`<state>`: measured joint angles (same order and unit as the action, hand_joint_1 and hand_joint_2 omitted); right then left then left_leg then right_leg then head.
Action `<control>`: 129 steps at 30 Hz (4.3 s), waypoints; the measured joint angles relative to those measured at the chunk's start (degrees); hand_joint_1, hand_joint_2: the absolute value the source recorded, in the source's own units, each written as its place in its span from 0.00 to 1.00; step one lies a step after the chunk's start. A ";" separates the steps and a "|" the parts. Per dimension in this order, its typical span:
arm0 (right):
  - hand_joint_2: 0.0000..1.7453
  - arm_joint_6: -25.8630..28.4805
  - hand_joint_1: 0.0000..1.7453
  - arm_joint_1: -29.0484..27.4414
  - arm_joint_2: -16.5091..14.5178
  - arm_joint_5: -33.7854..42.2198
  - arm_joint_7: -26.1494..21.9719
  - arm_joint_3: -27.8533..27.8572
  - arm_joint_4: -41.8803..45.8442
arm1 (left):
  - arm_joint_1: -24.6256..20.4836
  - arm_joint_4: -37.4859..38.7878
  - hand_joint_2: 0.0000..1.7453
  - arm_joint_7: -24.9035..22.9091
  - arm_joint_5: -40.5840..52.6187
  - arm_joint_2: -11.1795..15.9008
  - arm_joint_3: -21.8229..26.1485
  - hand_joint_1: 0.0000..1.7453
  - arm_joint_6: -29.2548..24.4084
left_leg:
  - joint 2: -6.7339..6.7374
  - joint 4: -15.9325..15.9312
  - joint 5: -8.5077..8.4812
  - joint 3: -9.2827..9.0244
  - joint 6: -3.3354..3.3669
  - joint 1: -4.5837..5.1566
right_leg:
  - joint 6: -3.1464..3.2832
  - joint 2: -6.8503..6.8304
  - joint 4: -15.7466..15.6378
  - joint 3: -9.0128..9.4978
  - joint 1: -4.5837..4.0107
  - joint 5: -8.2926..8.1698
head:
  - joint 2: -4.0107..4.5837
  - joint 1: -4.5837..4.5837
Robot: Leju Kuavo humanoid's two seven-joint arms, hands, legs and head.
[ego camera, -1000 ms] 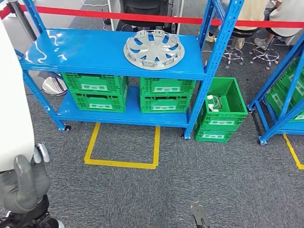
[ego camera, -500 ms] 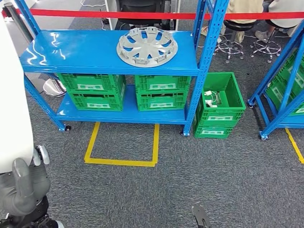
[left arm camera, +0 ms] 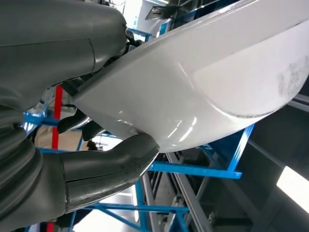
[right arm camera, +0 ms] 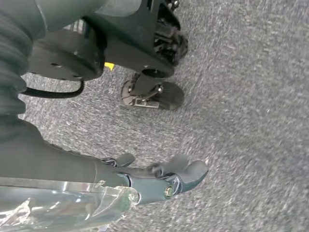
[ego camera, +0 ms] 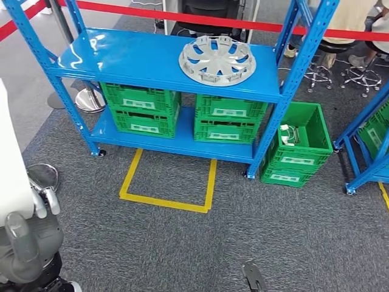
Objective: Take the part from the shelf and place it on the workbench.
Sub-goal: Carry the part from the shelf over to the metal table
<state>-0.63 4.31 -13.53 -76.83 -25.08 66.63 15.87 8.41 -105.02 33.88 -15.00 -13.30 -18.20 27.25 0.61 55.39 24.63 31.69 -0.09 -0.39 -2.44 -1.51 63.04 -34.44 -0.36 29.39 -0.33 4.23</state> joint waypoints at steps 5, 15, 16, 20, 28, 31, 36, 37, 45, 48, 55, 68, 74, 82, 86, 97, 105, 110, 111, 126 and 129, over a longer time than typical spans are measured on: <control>1.00 -0.01 0.00 -0.24 0.02 0.02 0.06 -0.02 0.00 | 0.02 0.02 1.00 0.02 0.07 0.01 0.05 1.00 0.01 | -2.95 0.03 -0.41 0.40 0.26 0.07 | -0.07 1.47 9.01 -3.83 0.07 2.58 | 0.00 0.10; 1.00 -0.32 0.00 -0.09 0.05 0.02 -0.31 -0.08 0.00 | -0.01 -0.02 1.00 0.02 0.16 0.03 0.12 1.00 -0.10 | -3.69 4.40 1.73 3.62 -2.41 -0.30 | 2.28 3.33 -7.22 4.07 0.43 -3.98 | 0.00 -0.28; 1.00 -0.35 0.00 -0.15 0.06 0.02 -0.34 -0.08 0.00 | -0.01 -0.02 1.00 0.02 0.17 0.04 0.13 1.00 -0.10 | -2.32 8.05 3.81 5.35 -2.72 -0.25 | 2.38 2.50 -7.28 4.04 0.41 -4.01 | 0.00 -0.43; 1.00 -0.39 0.00 -0.26 0.07 0.02 -0.34 -0.08 -0.01 | 0.00 -0.01 1.00 0.02 0.25 0.05 0.15 1.00 -0.11 | -1.05 15.16 5.54 8.30 -3.74 -0.69 | 2.22 -0.90 -7.17 3.84 0.63 -3.94 | 0.00 -0.57; 1.00 -0.43 0.00 -0.06 0.39 0.02 -0.37 -0.08 0.04 | 0.05 -0.02 1.00 0.02 0.38 -0.04 0.20 1.00 -0.34 | 1.60 1.35 0.23 1.03 -1.84 -0.89 | -0.02 -3.79 -5.29 3.74 0.66 -2.23 | 0.00 -0.08; 1.00 -0.42 0.00 -0.07 0.39 0.04 -0.33 -0.08 0.04 | 0.03 -0.02 1.00 -0.21 1.98 -0.12 0.17 1.00 -2.08 | -0.22 1.29 -0.13 1.32 -0.85 -0.91 | -0.51 0.04 2.13 0.63 0.94 2.48 | 0.00 0.20; 1.00 -0.10 0.00 -0.41 0.45 -0.11 -0.55 -0.03 0.04 | 0.04 0.00 1.00 -0.52 3.78 -0.12 0.20 1.00 -4.24 | -4.19 1.32 -0.45 1.63 -0.33 -0.32 | 0.60 1.86 8.34 -2.84 0.67 2.74 | 0.00 0.32; 1.00 -0.07 0.00 -0.40 0.54 -0.16 -0.69 -0.03 0.04 | 0.03 0.00 1.00 -0.32 3.72 -0.12 0.16 1.00 -4.11 | -4.98 1.31 -0.50 1.59 -0.35 -0.31 | 1.08 3.02 4.14 -0.98 0.55 0.41 | 0.00 0.32; 1.00 -0.09 0.00 -0.32 1.10 -0.21 -1.03 0.02 0.07 | -0.01 -0.04 1.00 0.28 3.16 -0.04 0.11 1.00 -3.51 | -5.62 3.45 0.49 3.89 -2.55 -0.35 | 2.07 3.73 -6.44 3.65 0.53 -3.70 | 0.00 0.11; 1.00 -0.09 0.00 -0.52 1.13 -0.20 -1.03 0.04 0.07 | -0.02 -0.03 1.00 0.28 3.16 0.02 0.10 1.00 -3.44 | -1.76 13.91 5.82 8.83 -3.08 -0.22 | 2.32 1.09 -6.68 3.65 0.52 -3.78 | 0.00 -0.27; 1.00 -0.19 0.00 -0.36 1.28 0.07 -1.07 0.05 0.10 | -0.08 -0.02 1.00 0.92 1.00 -0.01 0.10 1.00 -2.10 | 3.40 1.55 -0.36 1.38 -2.96 -0.29 | 1.04 -3.92 -5.80 3.73 0.14 -2.83 | 0.00 -0.37; 1.00 -0.63 0.00 -0.06 1.14 1.22 -1.52 0.20 0.04 | -0.27 0.02 1.00 1.02 0.04 -0.12 -0.04 1.00 -0.49 | -5.34 0.95 -1.24 1.92 -0.20 -0.17 | 0.36 3.58 2.27 0.03 0.75 -0.36 | 0.00 0.71; 1.00 -0.57 0.00 0.07 1.11 1.74 -1.05 0.47 0.04 | -0.34 0.02 1.00 0.86 -0.61 -0.03 -0.12 1.00 0.05 | -7.27 1.17 -1.85 3.30 -2.22 -0.63 | 1.32 5.26 -5.13 3.10 0.75 -3.10 | -0.01 0.65; 1.00 -0.71 0.00 -0.41 1.01 1.38 -1.18 0.79 0.04 | -0.44 0.24 1.00 0.66 -1.08 0.05 -0.05 1.00 0.77 | -0.79 13.75 3.56 8.22 -2.87 -0.16 | 2.25 -1.83 -5.61 2.92 0.40 -3.48 | 0.00 0.08; 1.00 -0.77 0.00 -0.39 1.01 1.32 -1.33 0.85 0.05 | -0.62 0.27 1.00 0.52 -1.14 0.04 -0.18 1.00 1.09 | 3.93 1.01 -0.38 0.97 -1.90 0.58 | 1.53 -4.31 -5.31 3.12 -0.17 -3.11 | 0.00 0.09; 1.00 -0.75 0.00 -0.69 1.05 0.88 -1.34 0.92 0.07 | -1.02 0.48 1.00 0.50 -1.83 0.01 -0.48 1.00 1.65 | -3.96 0.41 -1.41 1.62 0.01 0.02 | -0.21 1.79 8.56 -3.14 0.52 2.29 | 0.00 0.70; 1.00 -0.72 0.00 -0.54 1.09 0.77 -1.37 0.98 0.14 | -1.25 0.49 1.00 0.55 -1.95 0.10 -0.81 1.00 1.71 | -7.30 1.22 -1.87 3.49 -2.48 -0.45 | 0.92 5.19 -5.00 2.75 1.22 -3.38 | 0.00 0.54; 1.00 -0.70 0.00 -0.78 1.20 0.74 -1.38 1.08 0.22 | -1.45 0.53 1.00 0.92 -2.01 0.22 -0.90 1.00 1.75 | -1.45 16.94 5.98 10.57 -2.89 -0.08 | 1.93 0.52 -5.39 2.52 0.70 -3.72 | 0.00 -0.23; 1.00 -0.72 0.00 -0.76 1.21 0.73 -1.38 1.10 0.23 | -1.45 0.54 1.00 0.96 -2.03 0.23 -0.89 1.00 1.75 | -1.32 17.50 5.68 10.59 -2.85 -0.07 | 1.95 -0.38 -5.38 2.49 0.63 -3.71 | 0.00 -0.24; 1.00 -1.01 0.00 -0.91 1.25 0.71 -1.07 1.32 0.24 | -1.85 0.65 1.00 1.22 -1.79 0.16 -1.31 1.00 1.64 | -2.65 0.41 -1.24 1.45 0.33 0.22 | -0.65 1.33 11.68 -4.82 0.58 4.44 | 0.00 0.34; 1.00 -1.03 0.00 -0.98 1.24 0.70 -1.00 1.45 0.24 | -1.86 0.68 1.00 1.22 -1.73 0.16 -1.32 1.00 1.57 | -5.19 0.67 -1.21 1.36 -0.17 -0.12 | -1.05 3.28 2.75 -0.91 1.21 -1.02 | 0.00 0.36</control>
<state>-1.66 3.33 -12.29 -76.13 -26.08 68.08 16.10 6.54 -104.35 35.10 -16.73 -13.14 -19.52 28.82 -4.58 56.06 23.42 33.05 -0.26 -0.51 -3.49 1.78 65.79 -35.35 0.86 28.37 -0.33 4.59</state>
